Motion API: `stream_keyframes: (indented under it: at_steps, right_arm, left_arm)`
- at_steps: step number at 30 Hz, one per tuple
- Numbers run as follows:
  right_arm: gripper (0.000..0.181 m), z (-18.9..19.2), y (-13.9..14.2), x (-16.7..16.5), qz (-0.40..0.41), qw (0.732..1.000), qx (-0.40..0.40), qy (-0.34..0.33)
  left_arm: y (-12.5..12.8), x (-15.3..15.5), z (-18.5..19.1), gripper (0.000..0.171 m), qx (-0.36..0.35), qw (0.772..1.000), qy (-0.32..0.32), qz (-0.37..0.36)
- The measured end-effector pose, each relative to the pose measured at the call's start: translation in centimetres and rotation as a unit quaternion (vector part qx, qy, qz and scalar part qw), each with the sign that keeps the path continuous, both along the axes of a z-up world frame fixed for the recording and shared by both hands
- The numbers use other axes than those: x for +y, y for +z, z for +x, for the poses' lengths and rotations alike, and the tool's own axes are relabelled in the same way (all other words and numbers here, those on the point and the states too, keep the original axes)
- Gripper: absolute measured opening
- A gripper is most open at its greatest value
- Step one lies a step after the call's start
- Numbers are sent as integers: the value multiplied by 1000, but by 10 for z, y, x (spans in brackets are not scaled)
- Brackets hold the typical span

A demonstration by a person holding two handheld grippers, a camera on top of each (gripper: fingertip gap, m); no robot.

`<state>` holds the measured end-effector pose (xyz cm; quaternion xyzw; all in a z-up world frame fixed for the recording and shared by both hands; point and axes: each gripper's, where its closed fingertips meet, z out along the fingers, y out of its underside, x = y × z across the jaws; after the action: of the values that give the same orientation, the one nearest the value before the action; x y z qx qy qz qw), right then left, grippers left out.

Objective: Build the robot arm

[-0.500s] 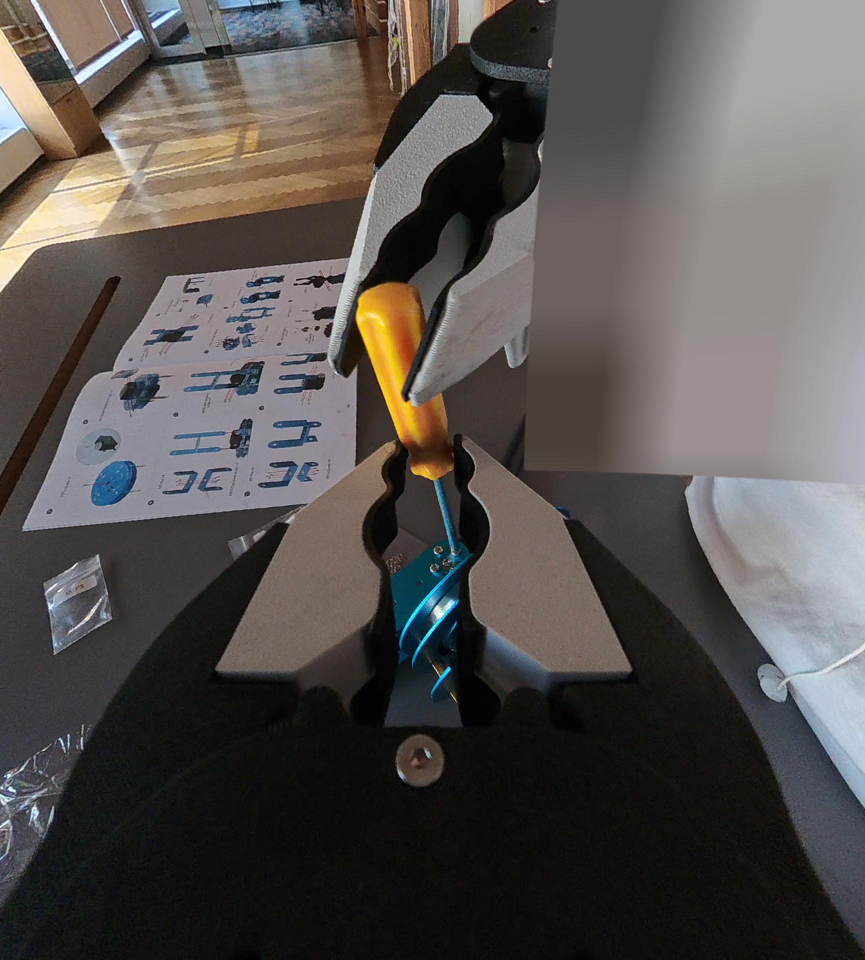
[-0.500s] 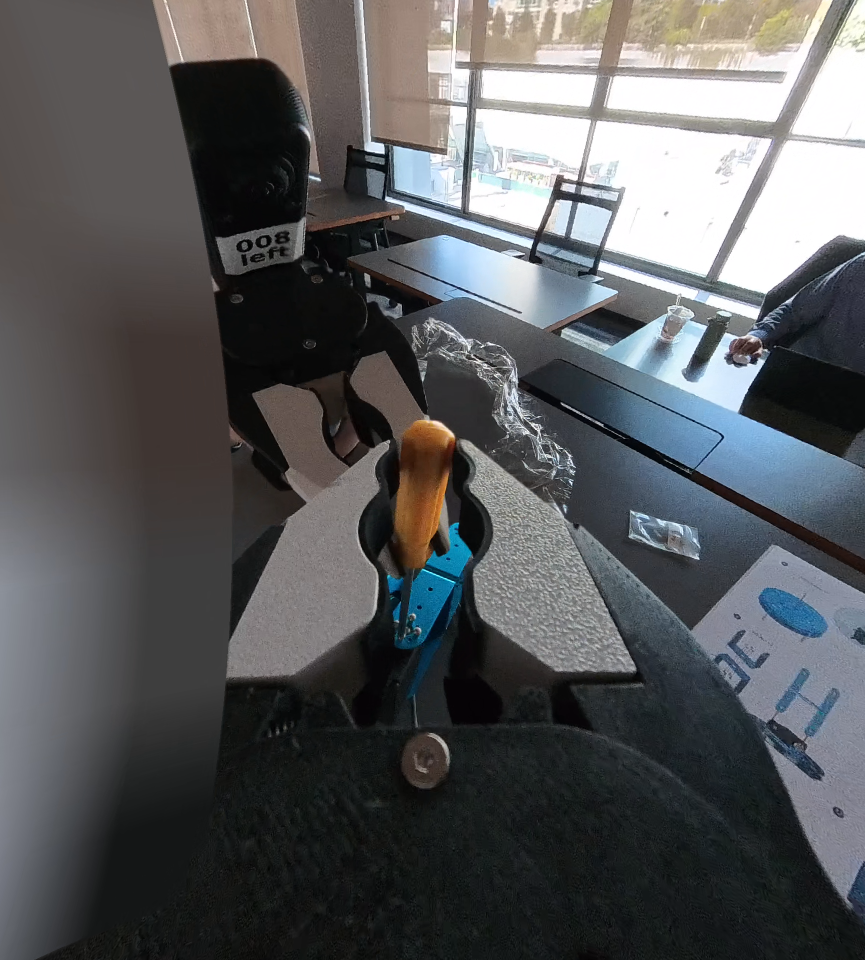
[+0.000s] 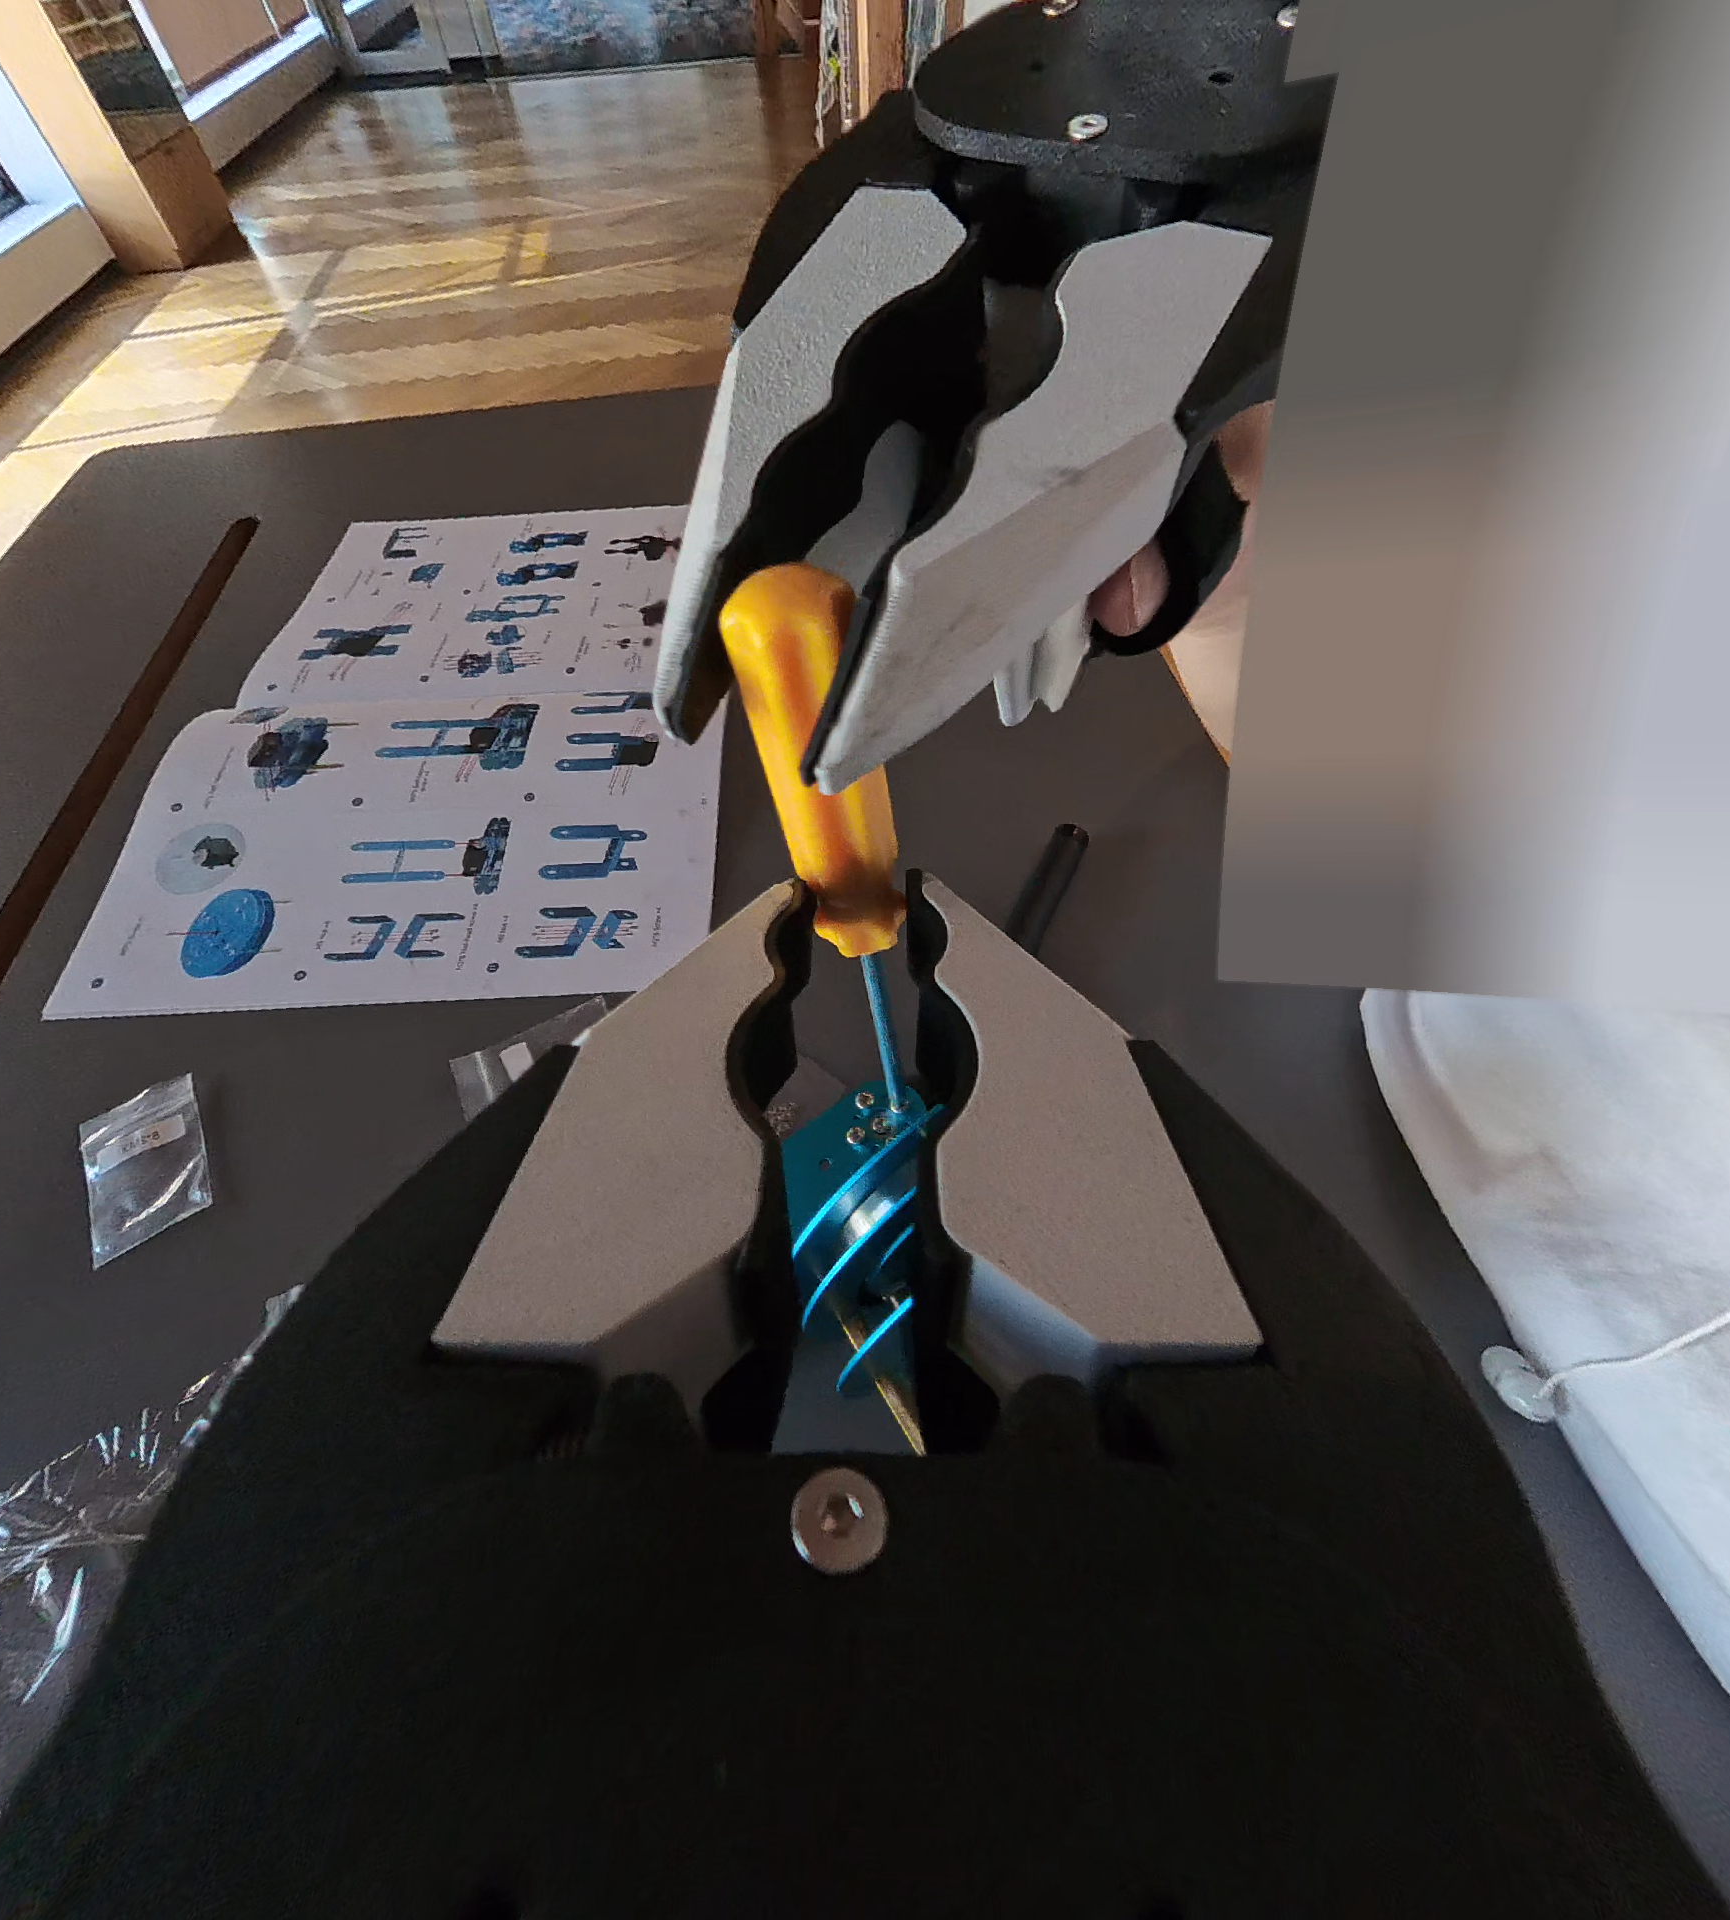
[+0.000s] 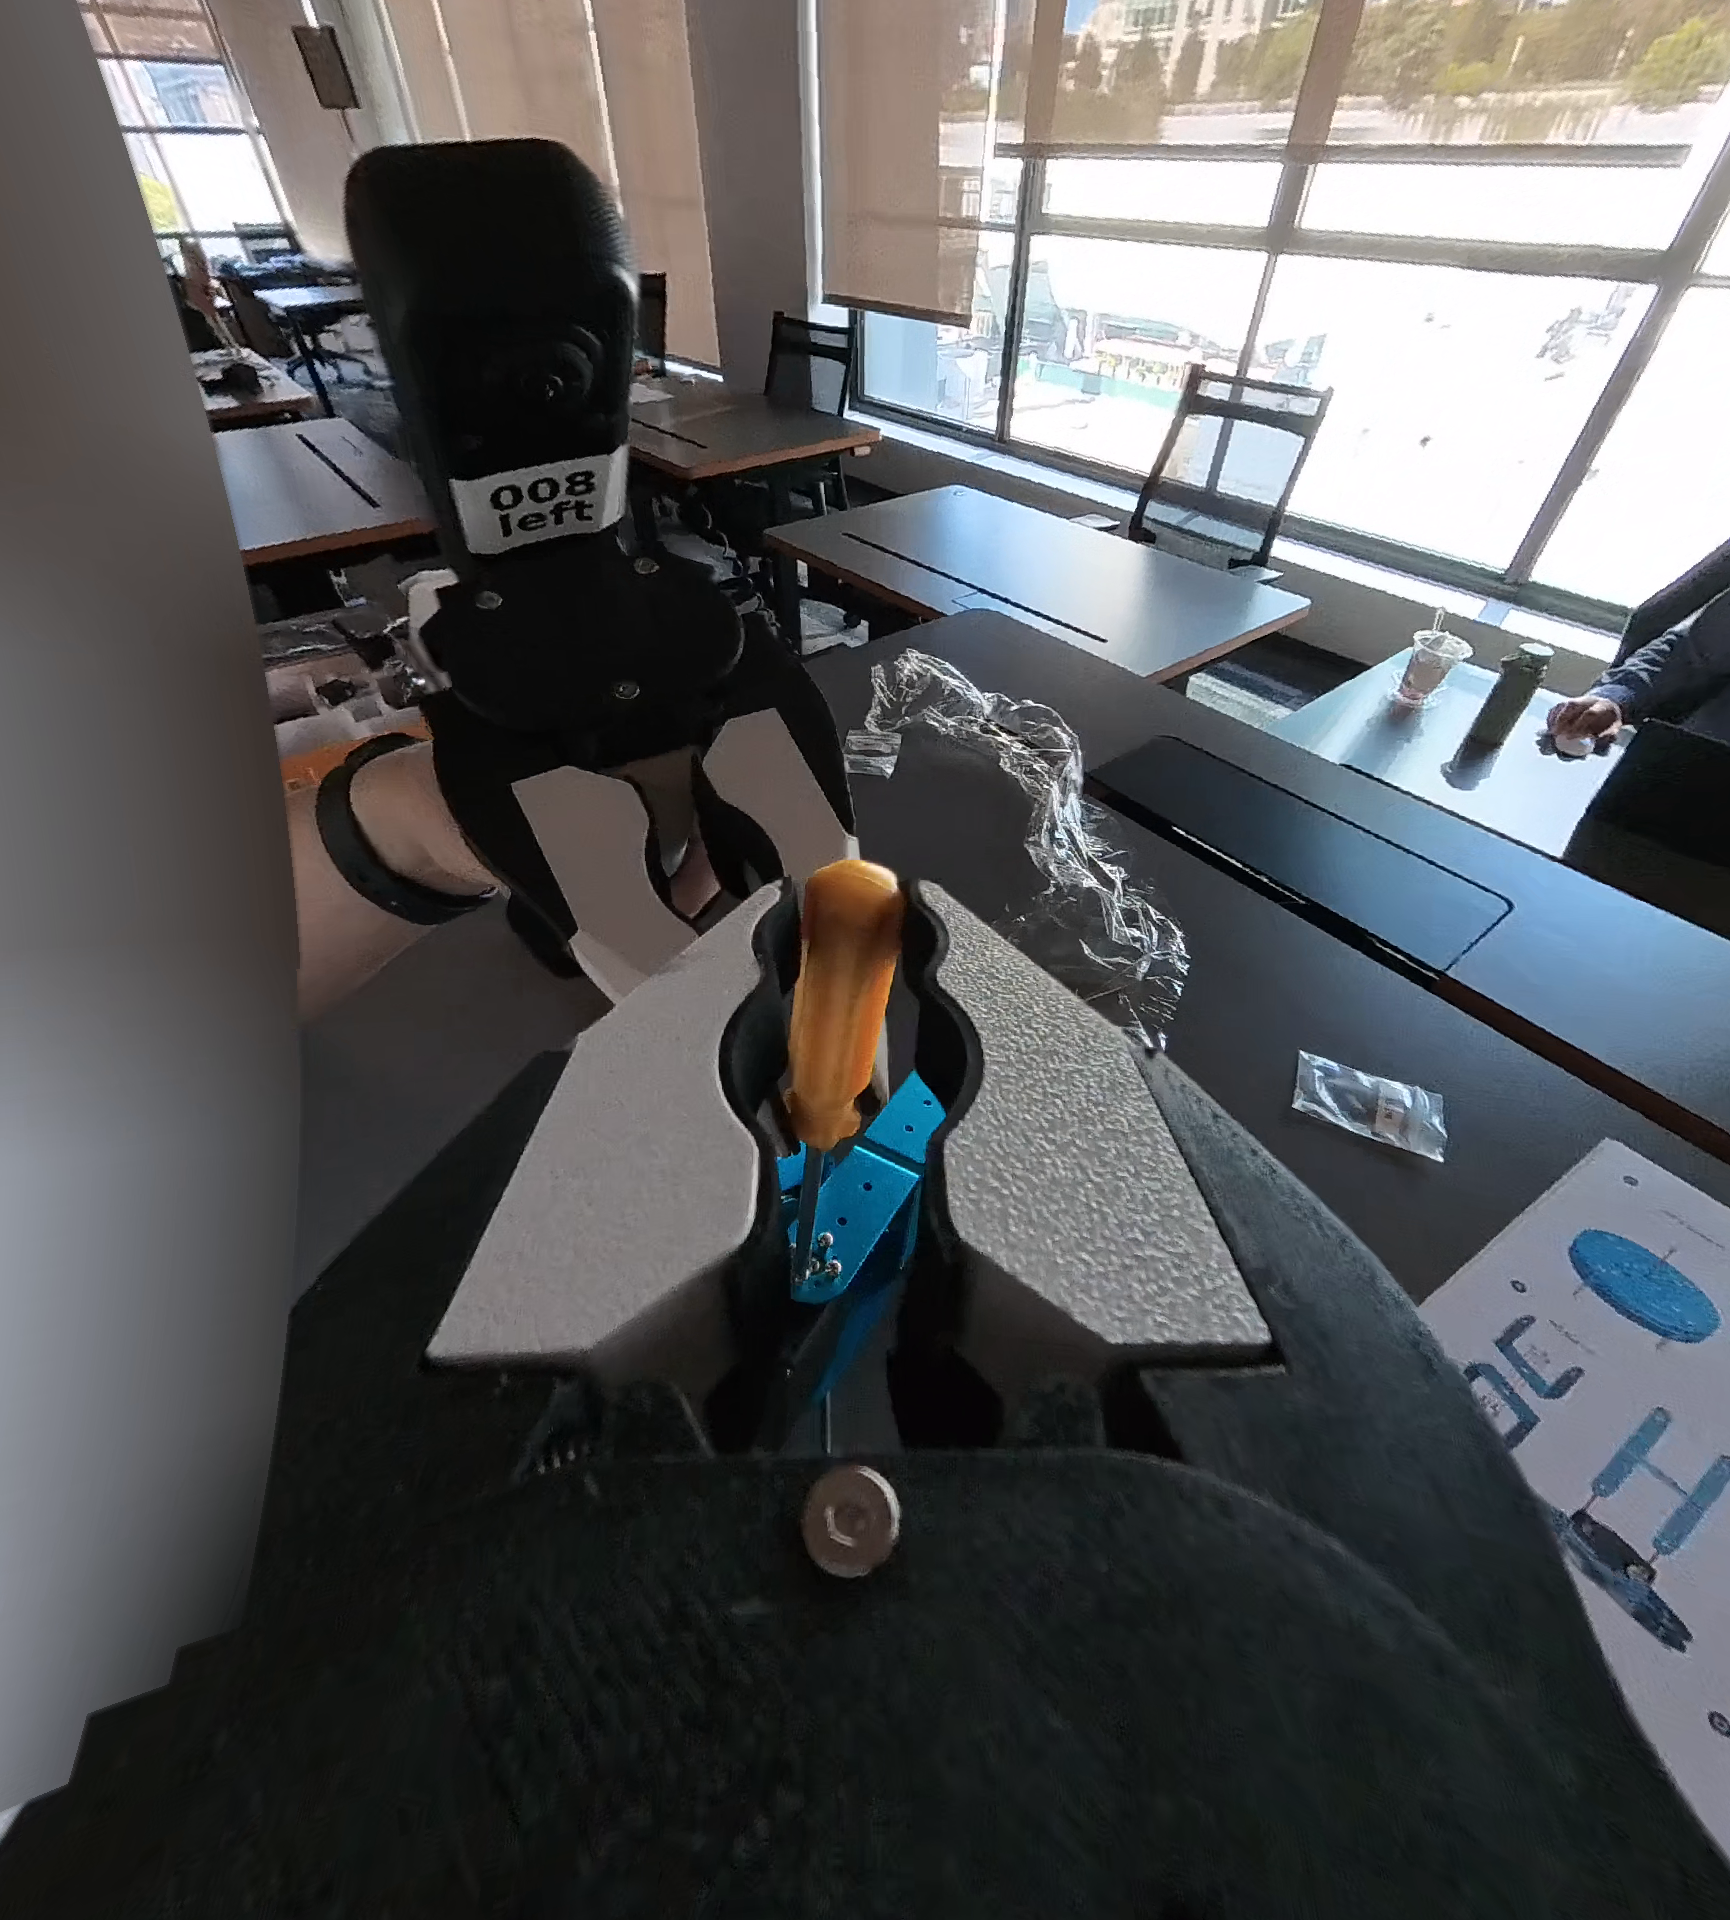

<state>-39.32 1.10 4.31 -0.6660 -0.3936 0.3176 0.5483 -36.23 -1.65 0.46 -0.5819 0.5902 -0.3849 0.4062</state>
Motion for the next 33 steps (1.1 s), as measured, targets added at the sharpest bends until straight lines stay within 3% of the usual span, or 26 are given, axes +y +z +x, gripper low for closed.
stream_keyframes:
  at_steps: [3, 4, 6, 8, 10, 15, 19, 21, 24, 26, 28, 33]
  right_arm:
    - [27, -3, 2, -5, -2, 999, -8, 45]
    - [17, -4, 0, -8, -10, 997, -16, 71]
    - [16, -6, -2, -7, -26, 995, -19, 96]
    - [16, -6, -2, -3, -30, 995, -21, 91]
    - [17, -4, -3, 1, -24, 998, -24, 60]
    - [17, -4, -3, 1, -5, 999, -23, 24]
    - [29, -9, -5, -7, -13, 995, -30, 93]
    - [18, -13, -5, -18, -36, 987, -30, 153]
    - [18, -13, -5, -12, -37, 990, -23, 136]
    - [18, -10, -6, -6, -22, 994, -28, 102]
    - [18, -8, -5, -4, -23, 997, -17, 77]
    - [25, -8, -4, -8, -32, 994, 1, 107]
  left_arm:
    - [1, -1, -2, 16, -8, 1000, -6, -15]
    - [1, -2, -3, 16, -10, 1000, -9, -14]
    - [1, -1, -3, 16, -15, 1000, -3, -10]
    - [1, 1, -3, 16, -18, 1000, 12, -12]
    - [0, 3, -2, 36, -17, 999, 39, -22]
    - [0, 3, 0, 17, -16, 997, 69, -8]
    - [0, -2, -3, 16, -7, 998, 59, -10]
    - [0, -5, -4, 17, -10, 999, 48, -2]
    - [0, -1, -3, 18, -14, 997, 72, -29]
    - [1, 4, -1, 35, -21, 994, 103, -35]
    - [2, 4, 1, 18, -23, 992, 124, -17]
    - [2, -1, -1, 15, -10, 993, 119, -24]
